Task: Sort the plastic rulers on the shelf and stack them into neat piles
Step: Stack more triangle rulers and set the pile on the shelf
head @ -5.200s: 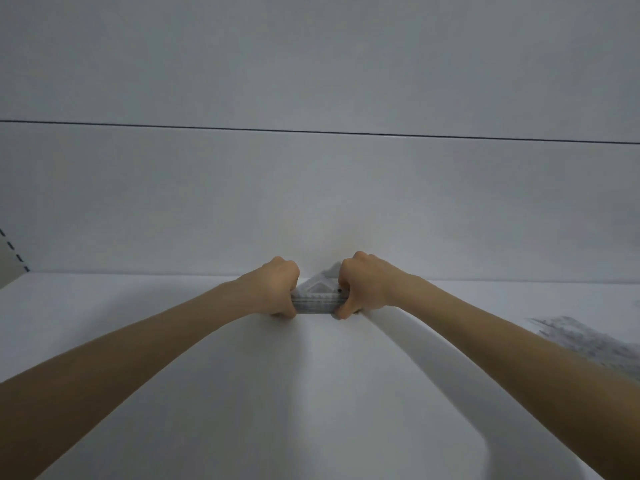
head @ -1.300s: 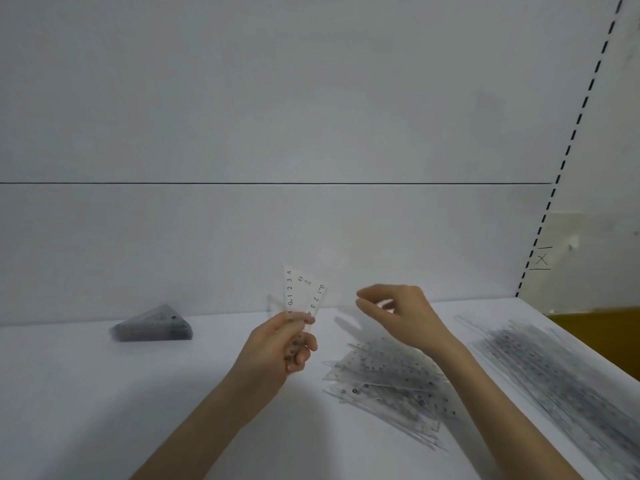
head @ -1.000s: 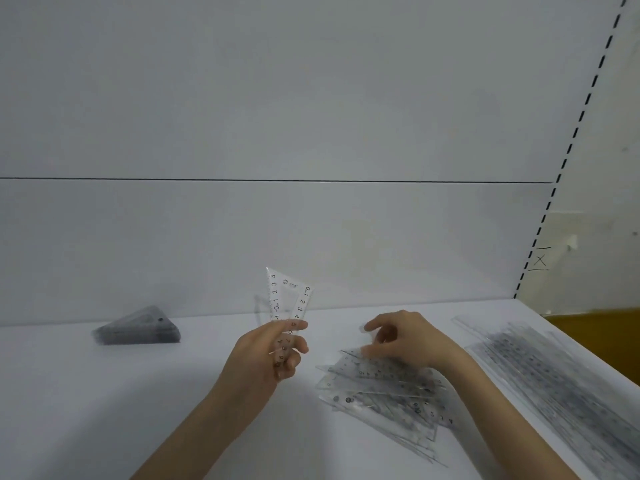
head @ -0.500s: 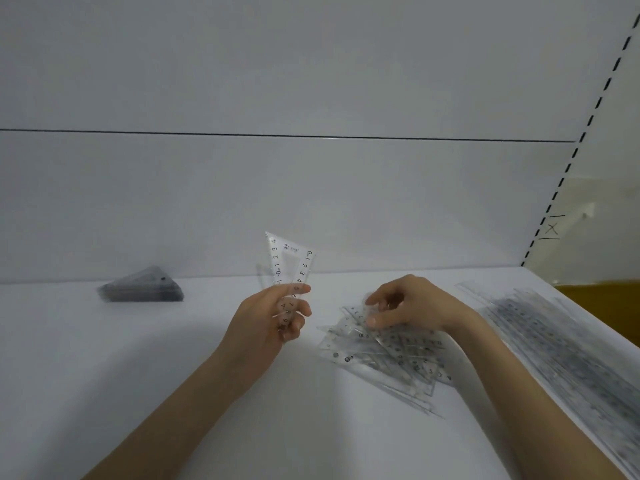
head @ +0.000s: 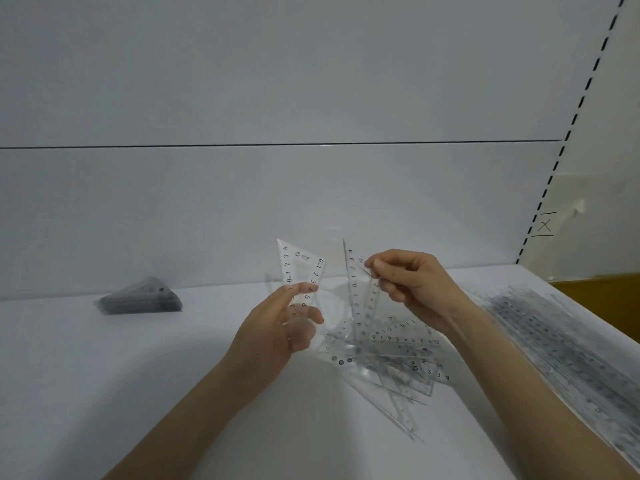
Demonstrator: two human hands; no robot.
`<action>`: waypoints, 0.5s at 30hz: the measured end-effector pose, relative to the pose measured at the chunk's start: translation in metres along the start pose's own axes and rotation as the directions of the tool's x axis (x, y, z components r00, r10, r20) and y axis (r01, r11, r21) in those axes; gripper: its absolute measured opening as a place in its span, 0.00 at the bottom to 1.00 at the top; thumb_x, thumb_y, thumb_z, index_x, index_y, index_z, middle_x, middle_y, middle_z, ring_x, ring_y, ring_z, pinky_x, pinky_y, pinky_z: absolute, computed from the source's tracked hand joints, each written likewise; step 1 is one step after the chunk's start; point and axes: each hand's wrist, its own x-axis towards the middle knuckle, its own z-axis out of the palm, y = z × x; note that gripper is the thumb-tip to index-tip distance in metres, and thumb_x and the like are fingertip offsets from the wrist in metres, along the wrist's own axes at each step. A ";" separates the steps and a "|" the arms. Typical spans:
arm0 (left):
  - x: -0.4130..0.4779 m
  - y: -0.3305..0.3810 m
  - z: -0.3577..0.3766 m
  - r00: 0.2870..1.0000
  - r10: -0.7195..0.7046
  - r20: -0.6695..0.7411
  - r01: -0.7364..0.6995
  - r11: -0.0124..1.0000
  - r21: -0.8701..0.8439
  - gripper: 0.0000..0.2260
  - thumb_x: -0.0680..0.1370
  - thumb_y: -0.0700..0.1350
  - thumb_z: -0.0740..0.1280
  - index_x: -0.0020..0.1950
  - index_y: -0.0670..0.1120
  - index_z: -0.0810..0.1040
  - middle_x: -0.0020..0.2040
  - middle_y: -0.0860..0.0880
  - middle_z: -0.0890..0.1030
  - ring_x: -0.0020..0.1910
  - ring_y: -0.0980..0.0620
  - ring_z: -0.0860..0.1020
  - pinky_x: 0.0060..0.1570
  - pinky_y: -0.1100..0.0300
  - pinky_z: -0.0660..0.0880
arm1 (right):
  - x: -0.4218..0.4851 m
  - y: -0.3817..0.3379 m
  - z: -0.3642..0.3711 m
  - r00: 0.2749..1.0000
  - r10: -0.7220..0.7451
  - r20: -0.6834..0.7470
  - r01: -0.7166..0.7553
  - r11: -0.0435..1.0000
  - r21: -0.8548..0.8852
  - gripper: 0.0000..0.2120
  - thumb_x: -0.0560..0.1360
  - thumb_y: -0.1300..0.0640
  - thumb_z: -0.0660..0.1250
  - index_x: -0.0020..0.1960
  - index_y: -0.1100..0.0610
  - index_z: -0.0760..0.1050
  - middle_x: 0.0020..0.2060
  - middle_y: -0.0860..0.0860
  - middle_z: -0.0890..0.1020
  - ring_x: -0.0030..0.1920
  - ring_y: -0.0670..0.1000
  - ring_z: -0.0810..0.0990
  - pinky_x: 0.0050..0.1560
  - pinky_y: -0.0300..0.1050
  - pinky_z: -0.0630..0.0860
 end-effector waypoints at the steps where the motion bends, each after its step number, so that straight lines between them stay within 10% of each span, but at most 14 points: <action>1: 0.000 0.000 0.002 1.000 0.004 0.018 -0.004 1.000 0.000 0.09 0.79 0.46 0.62 0.52 0.45 0.79 0.37 0.42 0.77 0.29 0.50 0.70 0.29 0.62 0.67 | -0.001 0.000 0.006 1.000 -0.014 0.021 0.014 1.000 0.006 0.06 0.67 0.64 0.69 0.43 0.64 0.81 0.32 0.54 0.79 0.27 0.45 0.73 0.26 0.33 0.69; 8: -0.007 0.000 0.009 0.977 -0.055 0.206 0.052 0.998 0.021 0.13 0.81 0.48 0.56 0.59 0.44 0.75 0.42 0.38 0.80 0.35 0.44 0.78 0.34 0.56 0.75 | -0.004 0.007 0.028 0.969 -0.241 -0.052 0.220 0.941 -0.259 0.04 0.72 0.68 0.70 0.45 0.62 0.82 0.28 0.53 0.80 0.28 0.49 0.78 0.32 0.39 0.77; 15: -0.004 -0.002 0.010 0.967 -0.096 0.234 0.080 0.994 0.080 0.14 0.81 0.46 0.53 0.61 0.46 0.74 0.38 0.39 0.78 0.25 0.50 0.68 0.28 0.62 0.64 | -0.005 0.016 0.033 0.927 -0.359 -0.110 0.269 0.839 -0.474 0.04 0.72 0.61 0.73 0.47 0.57 0.82 0.35 0.52 0.81 0.30 0.49 0.79 0.32 0.42 0.78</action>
